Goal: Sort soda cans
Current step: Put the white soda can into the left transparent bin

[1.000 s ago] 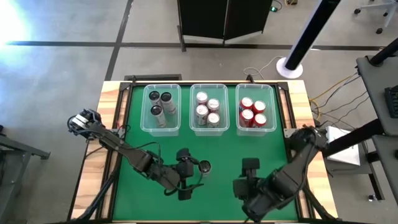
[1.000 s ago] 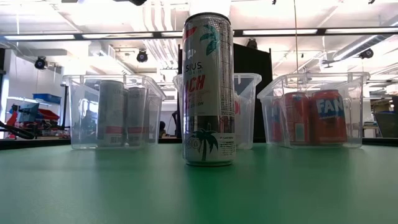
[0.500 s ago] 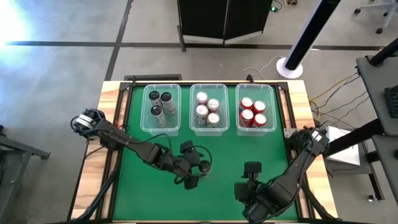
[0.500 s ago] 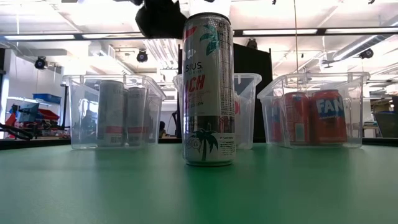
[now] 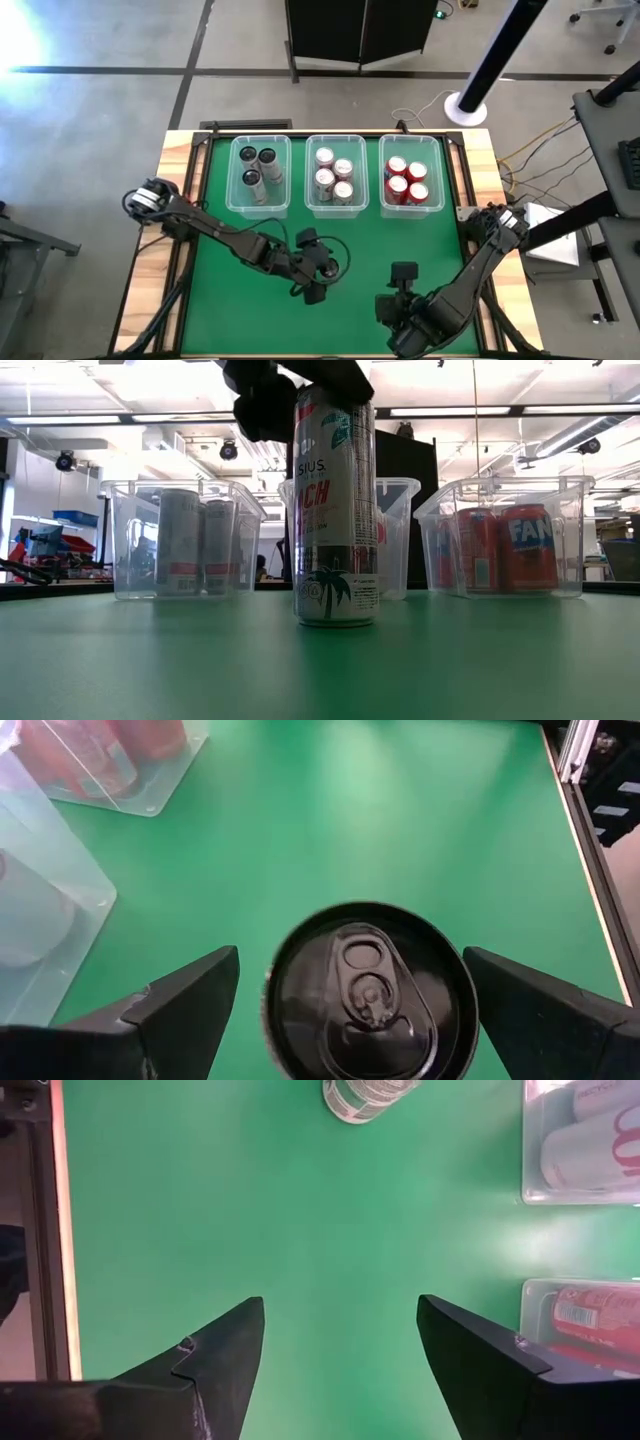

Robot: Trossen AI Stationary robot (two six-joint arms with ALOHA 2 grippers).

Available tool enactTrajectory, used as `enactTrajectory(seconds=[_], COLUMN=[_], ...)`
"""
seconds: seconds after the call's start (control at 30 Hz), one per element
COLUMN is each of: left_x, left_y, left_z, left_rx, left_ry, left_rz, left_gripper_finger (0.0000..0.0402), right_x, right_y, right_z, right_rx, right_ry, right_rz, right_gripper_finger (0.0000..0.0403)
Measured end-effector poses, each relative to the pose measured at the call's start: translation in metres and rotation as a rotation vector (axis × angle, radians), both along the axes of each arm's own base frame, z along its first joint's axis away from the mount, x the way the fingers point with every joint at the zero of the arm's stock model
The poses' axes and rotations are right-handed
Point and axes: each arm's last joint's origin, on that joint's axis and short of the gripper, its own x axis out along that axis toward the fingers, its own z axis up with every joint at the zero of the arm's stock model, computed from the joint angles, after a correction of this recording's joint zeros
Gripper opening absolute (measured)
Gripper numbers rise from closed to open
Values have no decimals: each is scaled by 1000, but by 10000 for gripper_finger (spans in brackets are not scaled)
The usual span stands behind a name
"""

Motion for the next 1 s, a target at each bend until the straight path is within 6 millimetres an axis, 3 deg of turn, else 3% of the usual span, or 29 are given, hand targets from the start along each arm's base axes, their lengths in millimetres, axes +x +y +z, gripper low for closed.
enactTrajectory(seconds=[0.27, 0.43, 0.5, 0.77, 1.0], left_x=[4, 5, 3, -13, -55], left_y=[-1, -2, -2, 2, 23], left_z=[-1, 9, 17, 88, 152], left_rx=[3, 4, 29, 86, 133], left_ry=[5, 42, 91, 76, 63], left_rz=[2, -28, -30, -21, 98], left_gripper_finger=[304, 232, 232, 232, 232], right_x=[1, 1, 0, -6, -11], right_y=[1, 1, 1, 11, 21], right_z=[0, 0, 2, 19, 15], right_rx=[6, 8, 11, 14, -17], right_ry=[-6, -8, -10, -98, -165], right_rz=[3, 4, 5, 48, 61], right_gripper_finger=[243, 240, 241, 233, 226])
